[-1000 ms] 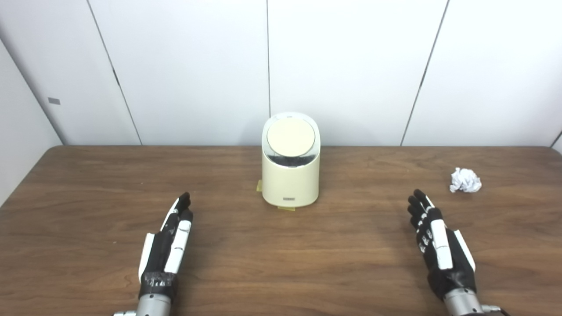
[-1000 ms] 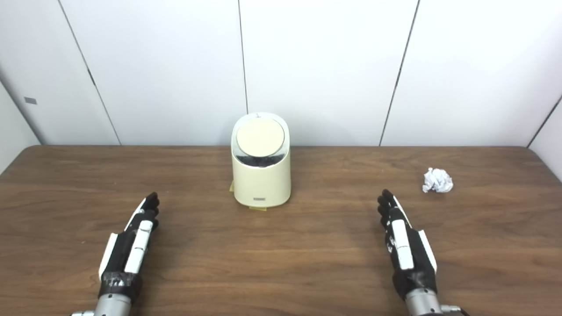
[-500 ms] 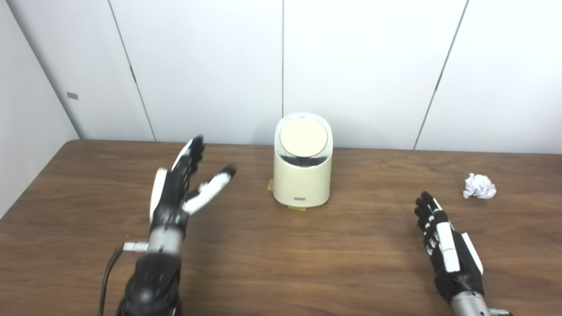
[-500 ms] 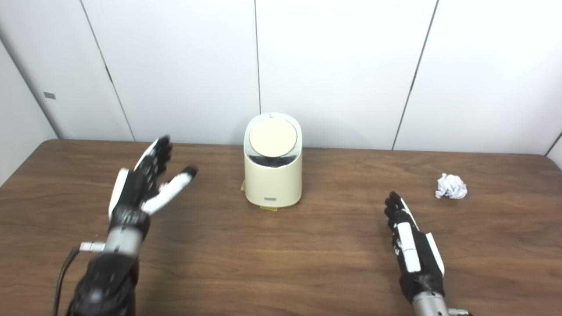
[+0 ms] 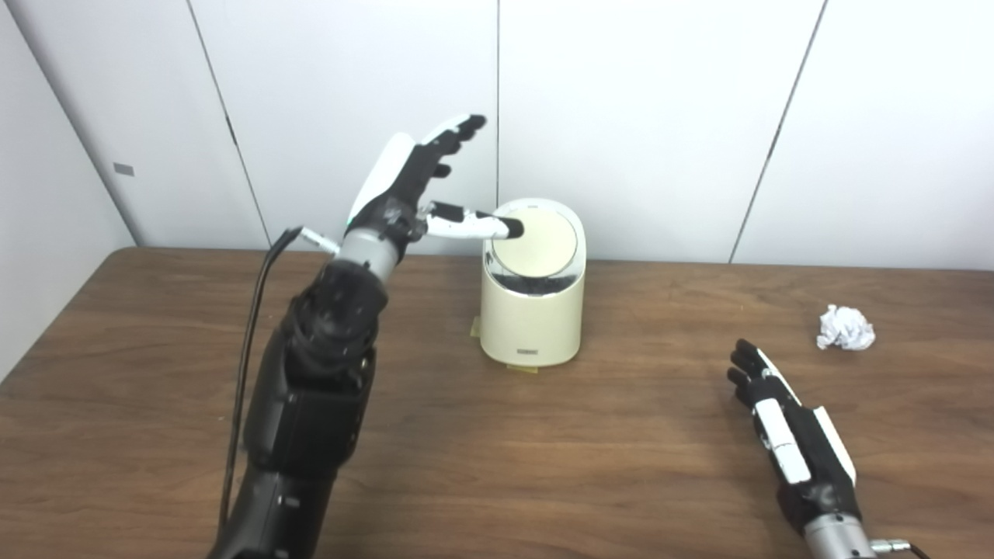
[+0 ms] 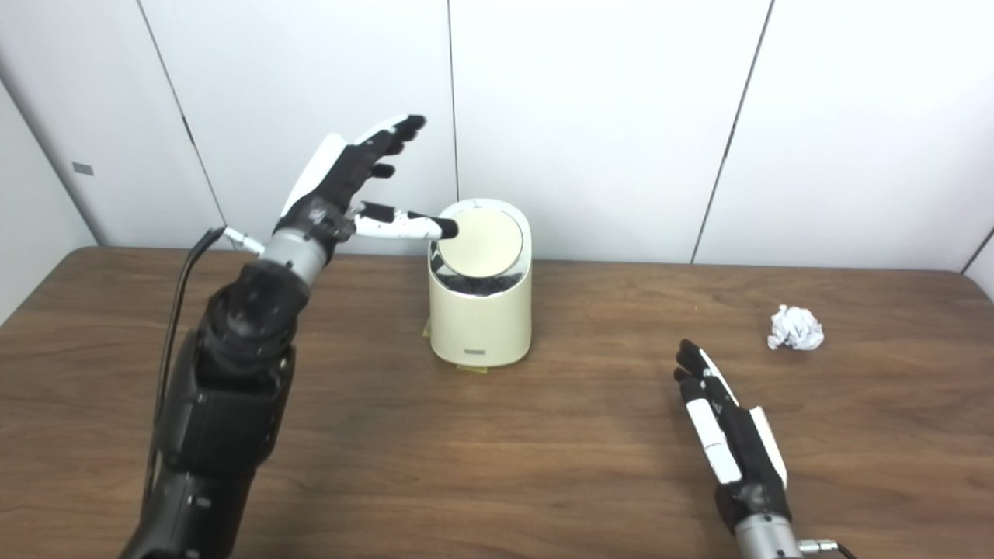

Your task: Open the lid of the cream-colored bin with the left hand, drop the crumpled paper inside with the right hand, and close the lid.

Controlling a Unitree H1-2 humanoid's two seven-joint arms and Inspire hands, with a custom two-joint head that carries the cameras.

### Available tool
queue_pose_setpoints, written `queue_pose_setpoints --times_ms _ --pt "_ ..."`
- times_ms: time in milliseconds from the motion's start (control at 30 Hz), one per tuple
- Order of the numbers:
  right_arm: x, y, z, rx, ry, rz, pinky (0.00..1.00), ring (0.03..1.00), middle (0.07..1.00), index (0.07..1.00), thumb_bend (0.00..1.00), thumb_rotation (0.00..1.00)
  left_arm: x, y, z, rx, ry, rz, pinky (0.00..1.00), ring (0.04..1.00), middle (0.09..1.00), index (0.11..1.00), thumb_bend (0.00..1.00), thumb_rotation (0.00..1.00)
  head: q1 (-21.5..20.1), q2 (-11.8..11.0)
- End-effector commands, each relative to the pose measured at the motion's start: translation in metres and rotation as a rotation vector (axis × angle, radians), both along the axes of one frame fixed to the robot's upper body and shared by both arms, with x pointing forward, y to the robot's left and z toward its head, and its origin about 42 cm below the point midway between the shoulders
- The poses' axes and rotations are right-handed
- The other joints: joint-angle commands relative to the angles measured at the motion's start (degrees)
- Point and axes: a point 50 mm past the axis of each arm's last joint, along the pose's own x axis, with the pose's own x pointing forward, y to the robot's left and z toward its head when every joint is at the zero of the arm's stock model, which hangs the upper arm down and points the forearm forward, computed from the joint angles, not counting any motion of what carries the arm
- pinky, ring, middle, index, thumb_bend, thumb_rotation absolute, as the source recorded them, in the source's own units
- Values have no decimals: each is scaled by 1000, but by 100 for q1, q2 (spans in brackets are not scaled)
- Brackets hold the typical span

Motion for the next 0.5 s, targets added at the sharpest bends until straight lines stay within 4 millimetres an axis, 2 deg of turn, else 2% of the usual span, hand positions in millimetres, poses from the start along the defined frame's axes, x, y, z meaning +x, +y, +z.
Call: queue_pose_setpoints --times_ms 0,67,200,367,467 --pt "8 5 9 -4 -48 17 949 934 937 914 628 890 14 -8 34 86 -51 -8 823 944 942 950 926 136 0 -12" --pt "9 5 9 -7 -54 18 943 946 940 914 657 886 24 -15 39 155 -39 -15 814 946 940 936 933 129 26 -26" --pt "10 6 8 4 -58 23 935 944 944 918 641 886 38 -29 41 283 -28 -23 793 933 924 922 932 78 26 -35" --pt "11 10 4 0 -55 16 929 938 938 907 672 849 49 -45 41 386 -6 -31 692 862 919 901 948 8 5 -63" --pt "11 13 4 10 -55 11 931 927 934 906 661 851 56 -54 38 444 8 -37 713 881 924 899 940 0 59 -46"
